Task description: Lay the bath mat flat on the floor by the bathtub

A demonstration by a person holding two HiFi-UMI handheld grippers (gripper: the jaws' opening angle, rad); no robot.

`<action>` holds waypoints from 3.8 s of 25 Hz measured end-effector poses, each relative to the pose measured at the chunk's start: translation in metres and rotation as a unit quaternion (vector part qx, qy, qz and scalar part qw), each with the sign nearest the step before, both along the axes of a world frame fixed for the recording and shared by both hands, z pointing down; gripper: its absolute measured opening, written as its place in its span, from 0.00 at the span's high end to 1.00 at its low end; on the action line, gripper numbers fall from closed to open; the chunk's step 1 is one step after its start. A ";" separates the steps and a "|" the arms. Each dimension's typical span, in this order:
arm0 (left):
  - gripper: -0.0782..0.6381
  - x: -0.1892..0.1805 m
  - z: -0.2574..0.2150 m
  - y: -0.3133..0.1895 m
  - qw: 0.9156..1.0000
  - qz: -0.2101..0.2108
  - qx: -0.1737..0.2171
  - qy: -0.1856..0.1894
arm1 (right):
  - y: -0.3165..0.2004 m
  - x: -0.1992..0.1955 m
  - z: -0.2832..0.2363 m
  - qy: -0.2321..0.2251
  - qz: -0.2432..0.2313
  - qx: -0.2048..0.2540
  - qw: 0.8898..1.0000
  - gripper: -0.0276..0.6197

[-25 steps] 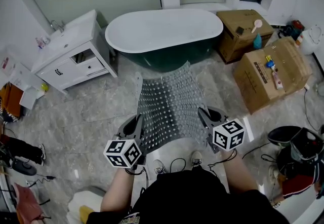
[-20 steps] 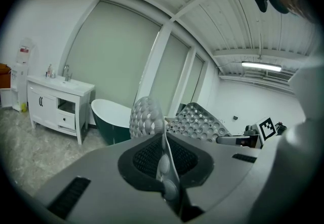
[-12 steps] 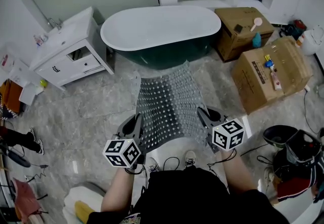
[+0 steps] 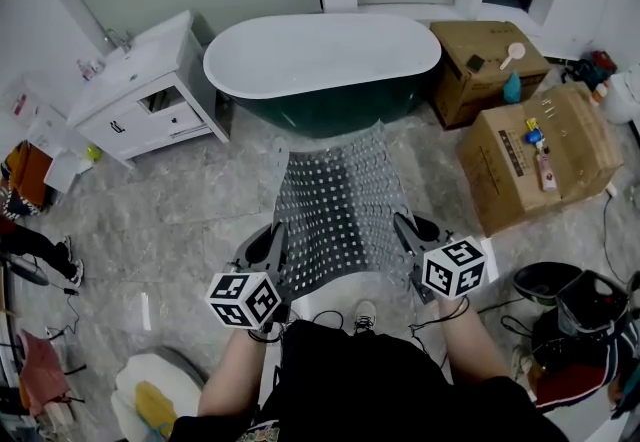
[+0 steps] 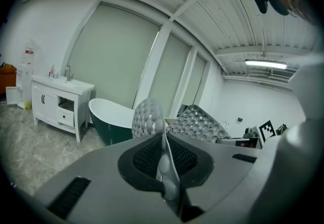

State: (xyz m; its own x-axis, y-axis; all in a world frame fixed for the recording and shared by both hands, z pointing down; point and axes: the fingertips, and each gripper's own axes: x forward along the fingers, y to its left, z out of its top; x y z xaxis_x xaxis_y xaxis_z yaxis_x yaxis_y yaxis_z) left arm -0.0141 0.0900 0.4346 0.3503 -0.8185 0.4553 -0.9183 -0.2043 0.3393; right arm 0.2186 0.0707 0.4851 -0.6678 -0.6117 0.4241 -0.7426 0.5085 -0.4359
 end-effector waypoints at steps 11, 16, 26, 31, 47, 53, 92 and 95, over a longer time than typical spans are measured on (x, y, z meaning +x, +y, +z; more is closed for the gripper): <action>0.85 0.019 -0.002 0.002 1.000 -0.016 0.006 -0.004 | -0.003 0.023 0.006 -0.008 -0.014 0.000 1.000 0.91; 0.85 0.015 0.006 -0.014 1.000 -0.020 0.008 0.000 | -0.019 0.021 0.012 -0.002 -0.016 0.001 1.000 0.91; 0.85 -0.005 0.024 -0.065 1.000 -0.015 0.006 0.011 | -0.067 0.004 0.029 0.009 -0.010 -0.007 1.000 0.91; 0.85 -0.030 0.036 -0.103 1.000 -0.019 0.003 0.017 | -0.105 -0.016 0.041 0.010 -0.005 -0.016 1.000 0.91; 0.85 -0.109 0.081 -0.225 0.999 -0.031 -0.009 0.020 | -0.225 -0.081 0.081 0.016 0.011 -0.030 0.999 0.91; 0.85 -0.139 0.097 -0.261 0.999 -0.032 -0.012 0.026 | -0.257 -0.107 0.094 0.024 0.015 -0.036 0.999 0.91; 0.85 -0.078 0.222 -0.378 0.987 -0.156 -0.028 -0.027 | -0.406 -0.021 0.238 0.027 -0.061 -0.046 0.997 0.91; 0.85 -0.069 0.241 -0.384 0.986 -0.159 -0.032 -0.028 | -0.414 -0.010 0.256 0.030 -0.060 -0.049 0.996 0.91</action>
